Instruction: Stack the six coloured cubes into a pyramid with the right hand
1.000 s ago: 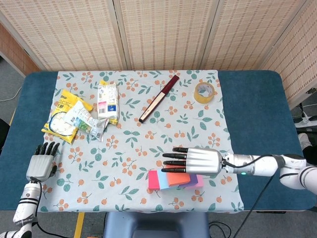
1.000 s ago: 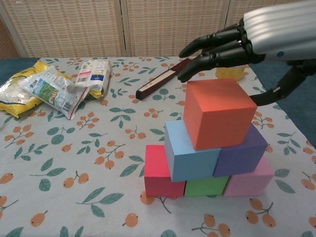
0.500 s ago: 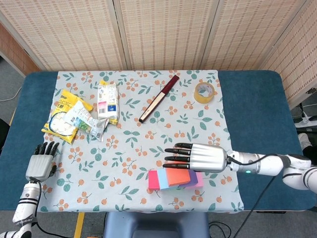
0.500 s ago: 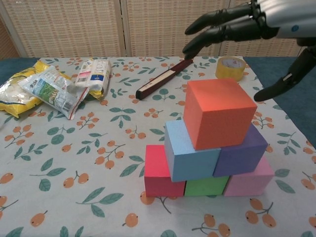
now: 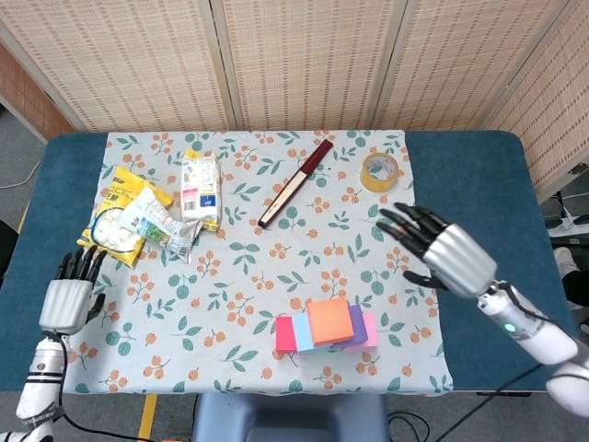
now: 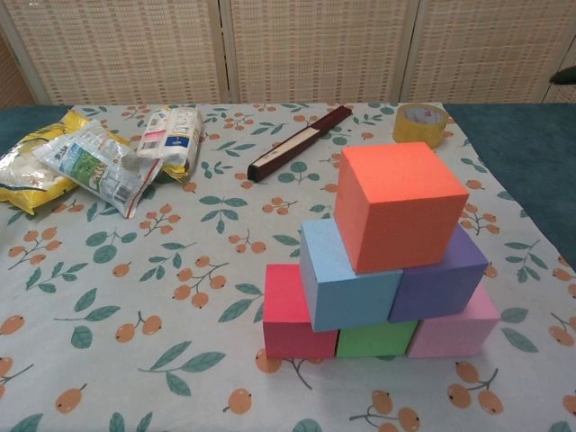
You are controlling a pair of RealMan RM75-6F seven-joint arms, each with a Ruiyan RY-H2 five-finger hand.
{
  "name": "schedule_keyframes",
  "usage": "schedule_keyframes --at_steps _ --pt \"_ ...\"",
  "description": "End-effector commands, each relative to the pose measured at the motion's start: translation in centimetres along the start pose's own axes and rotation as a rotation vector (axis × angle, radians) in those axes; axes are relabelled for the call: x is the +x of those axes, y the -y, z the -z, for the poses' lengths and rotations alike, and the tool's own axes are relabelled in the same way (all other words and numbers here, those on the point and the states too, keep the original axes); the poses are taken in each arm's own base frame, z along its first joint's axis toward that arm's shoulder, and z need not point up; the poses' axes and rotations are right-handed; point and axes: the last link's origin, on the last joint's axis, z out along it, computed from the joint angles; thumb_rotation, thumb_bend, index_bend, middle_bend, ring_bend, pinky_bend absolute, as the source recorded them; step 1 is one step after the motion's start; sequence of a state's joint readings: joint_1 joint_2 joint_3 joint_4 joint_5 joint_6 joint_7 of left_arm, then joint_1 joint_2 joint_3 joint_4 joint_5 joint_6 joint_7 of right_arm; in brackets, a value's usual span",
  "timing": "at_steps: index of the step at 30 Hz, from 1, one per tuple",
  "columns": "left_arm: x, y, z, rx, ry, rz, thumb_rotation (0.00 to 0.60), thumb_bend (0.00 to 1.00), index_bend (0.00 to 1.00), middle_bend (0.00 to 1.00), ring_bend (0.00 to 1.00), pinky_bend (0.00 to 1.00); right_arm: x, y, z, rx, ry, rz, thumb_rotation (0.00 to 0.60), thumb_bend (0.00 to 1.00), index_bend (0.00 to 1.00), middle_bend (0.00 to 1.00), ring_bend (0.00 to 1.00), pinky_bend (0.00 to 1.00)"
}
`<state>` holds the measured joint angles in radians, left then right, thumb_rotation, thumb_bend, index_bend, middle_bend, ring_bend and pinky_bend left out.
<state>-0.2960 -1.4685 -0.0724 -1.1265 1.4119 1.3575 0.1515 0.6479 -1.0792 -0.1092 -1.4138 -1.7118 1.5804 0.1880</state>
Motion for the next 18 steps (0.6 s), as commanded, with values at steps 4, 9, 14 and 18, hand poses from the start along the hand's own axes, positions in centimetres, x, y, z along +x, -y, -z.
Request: schedule_keyframes --at_steps 4,9,14,18 --pt "1.8 0.8 1.5 -0.033 -0.105 0.018 0.6 0.42 0.0 0.0 0.0 0.08 -1.5 0.2 12.9 -0.703 0.29 0.073 0.6 0.06 0.0 0.0 0.0 0.0" --pt "2.4 1.0 2.0 -0.001 -0.106 -0.002 0.6 0.42 0.0 0.0 0.0 0.08 -2.4 0.8 16.3 -0.807 0.222 0.079 0.6 0.06 0.0 0.0 0.0 0.0" --pt "2.5 0.7 2.3 0.005 -0.088 -0.015 0.6 0.41 0.0 0.0 0.0 0.08 -2.5 0.5 17.4 -0.824 0.198 0.057 0.6 0.06 0.0 0.0 0.0 0.0" --pt "2.5 0.5 2.4 -0.002 -0.077 -0.019 0.6 0.41 0.0 0.0 0.0 0.08 -2.3 0.7 17.5 -0.813 0.18 0.049 0.6 0.06 0.0 0.0 0.0 0.0"
